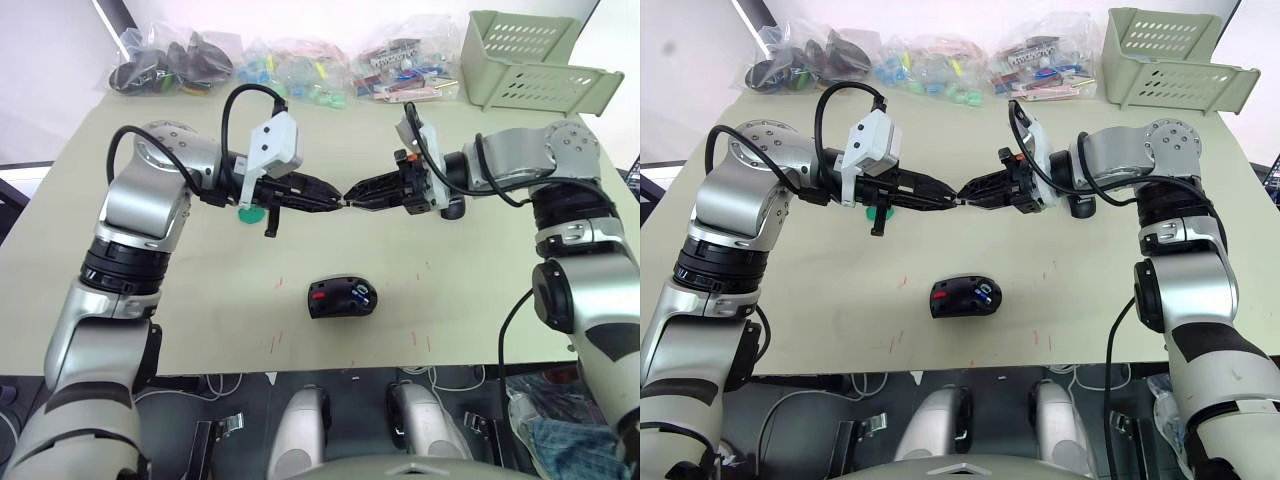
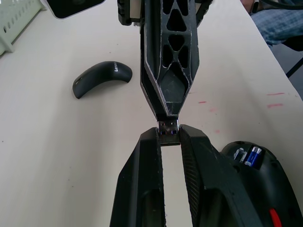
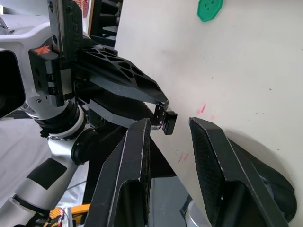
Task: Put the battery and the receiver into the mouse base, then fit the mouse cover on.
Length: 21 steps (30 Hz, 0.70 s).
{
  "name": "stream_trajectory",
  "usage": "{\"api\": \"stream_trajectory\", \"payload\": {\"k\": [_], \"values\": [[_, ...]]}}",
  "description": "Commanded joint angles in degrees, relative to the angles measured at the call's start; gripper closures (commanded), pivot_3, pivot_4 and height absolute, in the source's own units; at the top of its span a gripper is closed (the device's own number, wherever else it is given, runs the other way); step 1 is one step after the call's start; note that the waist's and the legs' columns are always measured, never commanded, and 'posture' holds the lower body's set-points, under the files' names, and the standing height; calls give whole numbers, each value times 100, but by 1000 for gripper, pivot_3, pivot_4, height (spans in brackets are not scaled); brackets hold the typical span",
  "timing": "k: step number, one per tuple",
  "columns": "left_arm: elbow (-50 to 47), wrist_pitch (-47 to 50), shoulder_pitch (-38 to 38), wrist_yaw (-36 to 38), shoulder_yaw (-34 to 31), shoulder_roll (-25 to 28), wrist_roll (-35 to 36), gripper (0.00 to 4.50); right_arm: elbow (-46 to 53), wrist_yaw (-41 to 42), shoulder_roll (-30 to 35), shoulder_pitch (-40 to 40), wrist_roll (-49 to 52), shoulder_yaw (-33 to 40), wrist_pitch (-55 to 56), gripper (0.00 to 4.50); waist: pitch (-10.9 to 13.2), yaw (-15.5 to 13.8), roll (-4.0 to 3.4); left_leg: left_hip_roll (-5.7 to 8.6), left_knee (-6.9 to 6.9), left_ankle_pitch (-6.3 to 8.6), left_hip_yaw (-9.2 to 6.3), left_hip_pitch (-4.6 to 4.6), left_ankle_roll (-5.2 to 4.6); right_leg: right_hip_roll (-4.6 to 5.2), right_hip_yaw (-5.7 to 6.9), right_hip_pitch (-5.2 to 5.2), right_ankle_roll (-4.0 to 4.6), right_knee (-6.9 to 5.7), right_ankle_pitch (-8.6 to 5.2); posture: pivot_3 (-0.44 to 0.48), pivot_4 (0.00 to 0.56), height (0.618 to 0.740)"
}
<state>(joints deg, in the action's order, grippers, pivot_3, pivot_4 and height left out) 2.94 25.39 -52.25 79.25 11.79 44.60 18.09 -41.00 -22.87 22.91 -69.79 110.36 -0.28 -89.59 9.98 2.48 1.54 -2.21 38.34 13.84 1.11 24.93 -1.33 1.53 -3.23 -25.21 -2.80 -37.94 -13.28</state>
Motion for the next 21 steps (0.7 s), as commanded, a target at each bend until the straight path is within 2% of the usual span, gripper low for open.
{"api": "stream_trajectory", "payload": {"k": [1,9,10,11,21], "values": [[-148,-42,-47,-42,-173,3,29,4450,248,-41,50,-16,264,56,105,3128,0,0,0,0,0,0,0,0,0,0,0,0,0,0,0,0,150,740],[-230,5,-3,-107,-212,5,83,4450,271,20,42,5,264,93,104,3128,0,-1,0,0,1,0,0,0,0,0,0,0,0,0,0,0,150,740],[-239,11,0,-115,-215,4,89,4450,269,25,41,3,264,94,105,3703,0,-1,0,0,0,0,0,0,0,0,0,0,0,0,0,0,150,740],[-247,17,2,-122,-218,2,93,4450,269,32,41,1,264,93,105,4034,0,-1,0,0,0,0,0,0,0,0,0,0,0,0,0,0,150,740],[-282,45,12,-179,-246,-12,110,4450,288,73,47,2,264,80,101,4034,0,-1,0,0,1,0,0,0,0,0,0,0,0,-1,0,0,150,740]]}}
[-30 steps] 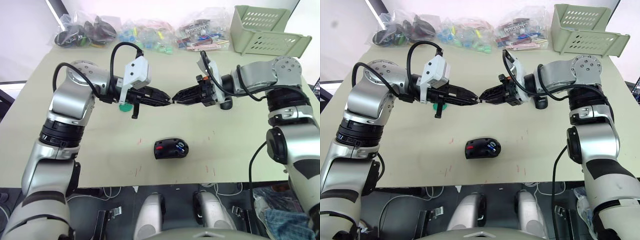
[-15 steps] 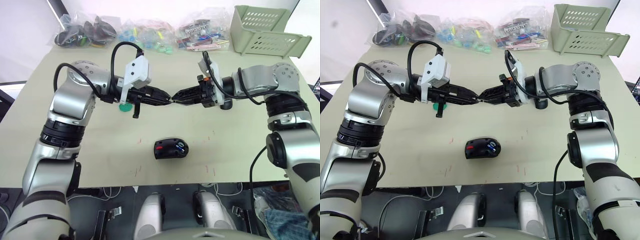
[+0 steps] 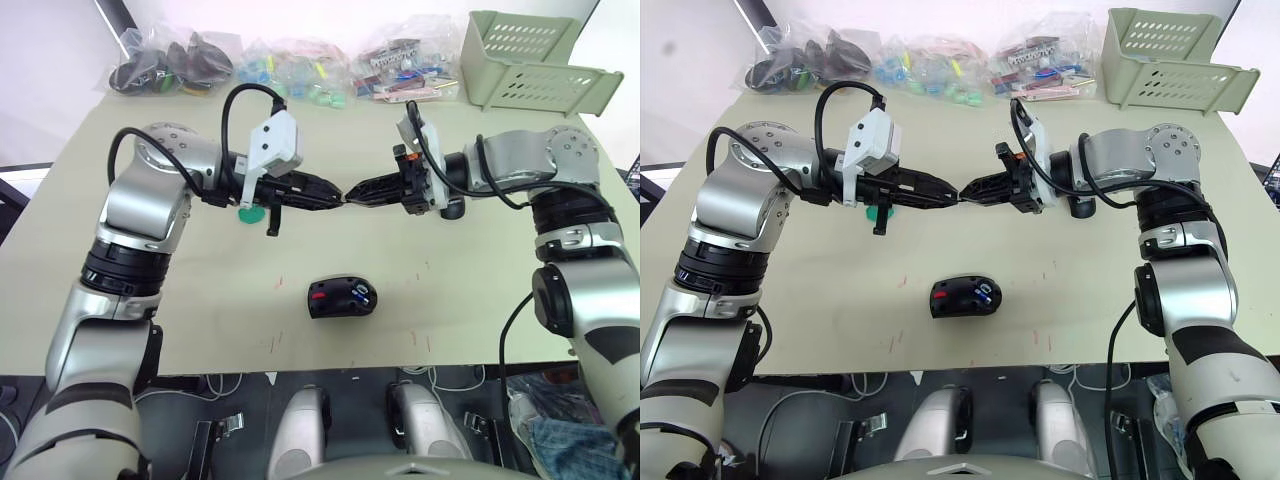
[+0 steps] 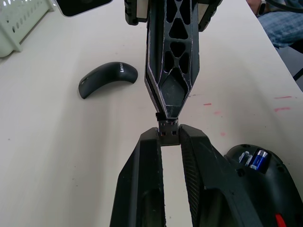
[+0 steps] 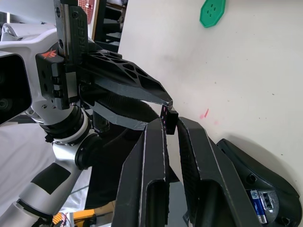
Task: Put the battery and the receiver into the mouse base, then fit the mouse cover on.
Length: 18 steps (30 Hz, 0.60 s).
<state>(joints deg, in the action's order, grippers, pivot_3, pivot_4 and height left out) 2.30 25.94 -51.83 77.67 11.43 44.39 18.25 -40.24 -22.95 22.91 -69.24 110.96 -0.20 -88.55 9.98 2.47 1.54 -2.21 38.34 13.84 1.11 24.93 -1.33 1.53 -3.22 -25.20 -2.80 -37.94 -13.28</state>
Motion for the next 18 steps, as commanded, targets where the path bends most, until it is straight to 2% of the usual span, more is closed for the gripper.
{"api": "stream_trajectory", "payload": {"k": [1,18], "values": [[-216,-12,-30,-22,-212,7,96,4450,218,79,47,-50,204,73,2,4034,0,0,0,0,0,0,0,0,0,0,0,0,0,0,0,0,150,740],[-249,-18,15,26,-254,40,134,4450,271,77,73,3,204,100,29,4034,0,0,0,0,0,0,0,0,0,0,0,0,0,-1,0,0,150,740]]}}
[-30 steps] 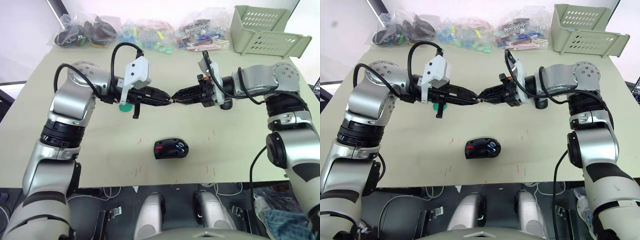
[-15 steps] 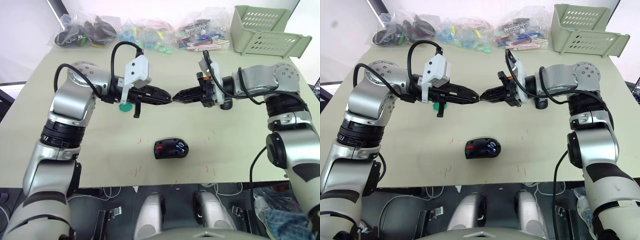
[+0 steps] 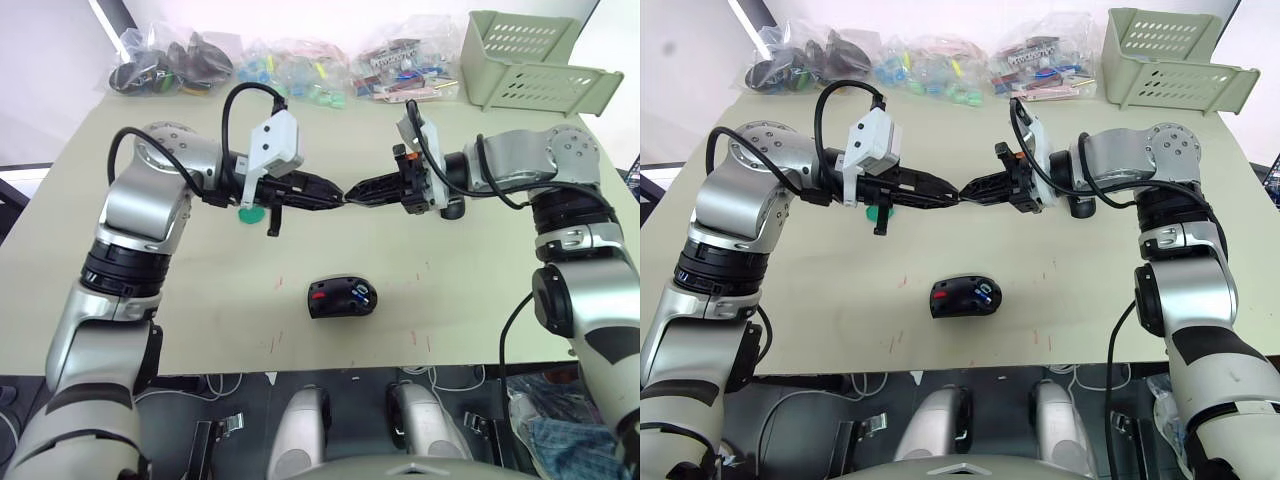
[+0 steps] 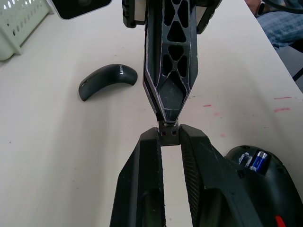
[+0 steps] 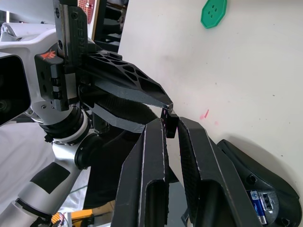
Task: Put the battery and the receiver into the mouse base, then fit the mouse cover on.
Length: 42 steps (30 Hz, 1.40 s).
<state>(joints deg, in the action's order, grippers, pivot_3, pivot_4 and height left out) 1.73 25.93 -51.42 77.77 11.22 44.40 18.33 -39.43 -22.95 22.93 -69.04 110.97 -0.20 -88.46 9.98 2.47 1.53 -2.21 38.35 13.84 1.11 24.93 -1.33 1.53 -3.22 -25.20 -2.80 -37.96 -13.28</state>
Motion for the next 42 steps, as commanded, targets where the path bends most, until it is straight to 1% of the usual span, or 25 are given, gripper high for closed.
{"api": "stream_trajectory", "payload": {"k": [1,38,39,42], "values": [[-197,-13,-24,15,-236,39,128,4450,191,80,69,-15,203,101,19,4034,0,0,0,0,0,0,0,0,0,0,0,0,0,0,0,0,150,740],[-278,37,28,-35,-272,48,189,4450,195,208,87,29,203,74,-27,4034,0,-1,0,0,1,0,0,0,0,0,0,0,0,-1,0,0,150,740],[-278,39,29,-36,-272,48,189,4450,193,216,87,29,203,74,-31,4279,0,-1,0,0,1,0,0,0,0,0,0,0,0,-1,0,0,150,740],[-269,32,32,-37,-272,50,186,4450,193,245,94,32,203,64,-46,4279,0,-1,0,0,1,0,0,0,0,0,0,0,0,-1,0,0,150,740]]}}
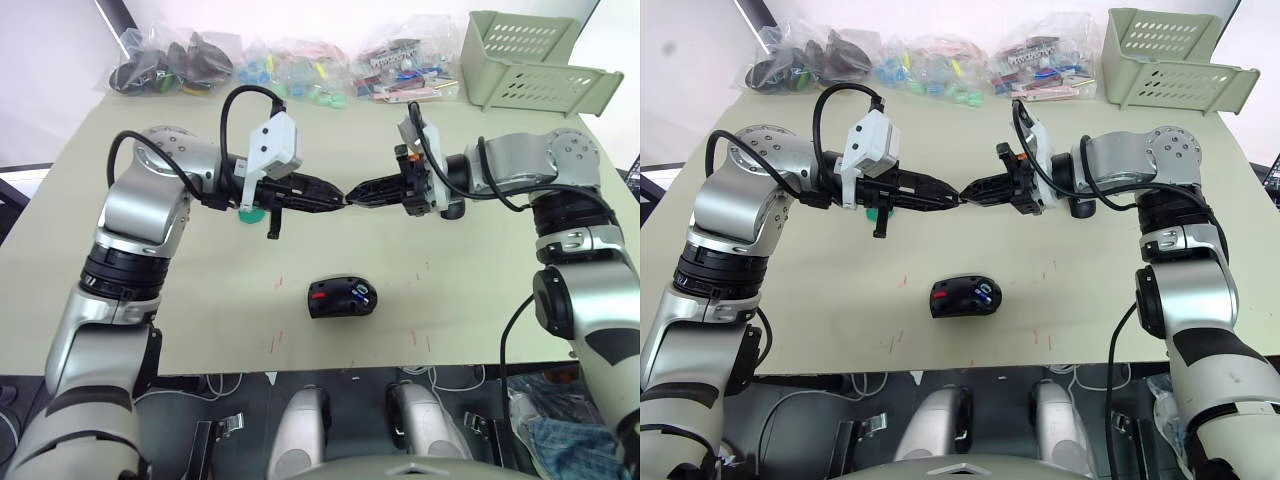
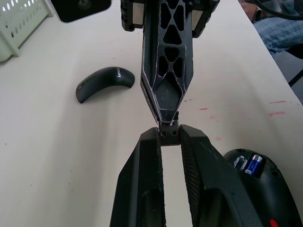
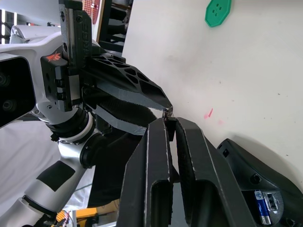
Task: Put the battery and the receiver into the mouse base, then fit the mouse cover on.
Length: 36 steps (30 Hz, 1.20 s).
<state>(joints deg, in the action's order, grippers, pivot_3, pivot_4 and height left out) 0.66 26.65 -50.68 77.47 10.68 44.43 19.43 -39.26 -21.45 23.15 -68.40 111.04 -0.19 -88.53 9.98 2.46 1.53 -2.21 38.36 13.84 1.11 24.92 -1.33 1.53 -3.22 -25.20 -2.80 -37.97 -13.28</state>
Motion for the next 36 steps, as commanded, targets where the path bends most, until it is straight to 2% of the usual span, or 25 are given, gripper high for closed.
{"api": "stream_trajectory", "payload": {"k": [1,6,8,9,14,16,21,25,30,36], "values": [[-163,-47,-37,-8,-220,49,75,4450,181,108,81,-30,196,59,-48,4279,0,0,0,0,0,0,0,0,0,0,0,0,0,0,0,0,150,740],[-167,-36,-3,-6,-234,72,84,4450,202,130,101,-21,196,46,-54,4279,0,0,0,0,0,0,0,0,0,0,0,0,0,0,0,0,150,740],[-163,-4,22,34,-262,110,121,3417,213,134,105,-20,196,46,-50,4500,0,1,0,0,0,0,0,0,0,0,0,0,0,0,0,0,150,740],[-183,52,68,106,-258,171,154,3094,223,141,112,-19,196,46,-51,4500,0,2,0,0,0,0,0,0,0,0,0,0,0,0,0,0,150,740],[-232,189,239,2,-438,230,245,629,364,169,181,29,196,19,-39,4500,0,-5,0,-1,0,0,-1,-1,0,-1,1,0,0,-1,0,0,150,740],[-350,358,373,24,-550,302,383,62,489,173,248,70,196,-23,-32,4500,0,-4,0,-1,1,0,-1,0,0,-1,1,1,0,0,0,0,150,740],[-929,840,1192,-127,-907,533,760,62,1624,496,747,67,-361,-432,-311,4500,1,1,-3,-2,-2,0,1,1,0,1,-2,-1,0,4,0,0,150,740],[-1254,901,1796,-328,-1033,560,836,62,2449,1072,1020,-118,-1053,-757,-394,4500,1,-2,-3,-4,0,0,-2,-5,0,-2,1,1,0,-1,0,0,150,740],[-1539,862,2507,-606,-1128,503,893,62,3098,2255,1448,-728,-1719,-1931,-397,4500,3,-7,-7,-6,1,0,0,-9,0,-5,-3,0,0,-3,0,0,150,740],[-1822,622,3166,-687,-1094,465,849,62,3318,3574,1344,-1733,-3080,-3218,-397,4500,4,0,-9,-5,3,0,7,-10,0,0,-6,-1,1,-2,0,0,150,740]]}}
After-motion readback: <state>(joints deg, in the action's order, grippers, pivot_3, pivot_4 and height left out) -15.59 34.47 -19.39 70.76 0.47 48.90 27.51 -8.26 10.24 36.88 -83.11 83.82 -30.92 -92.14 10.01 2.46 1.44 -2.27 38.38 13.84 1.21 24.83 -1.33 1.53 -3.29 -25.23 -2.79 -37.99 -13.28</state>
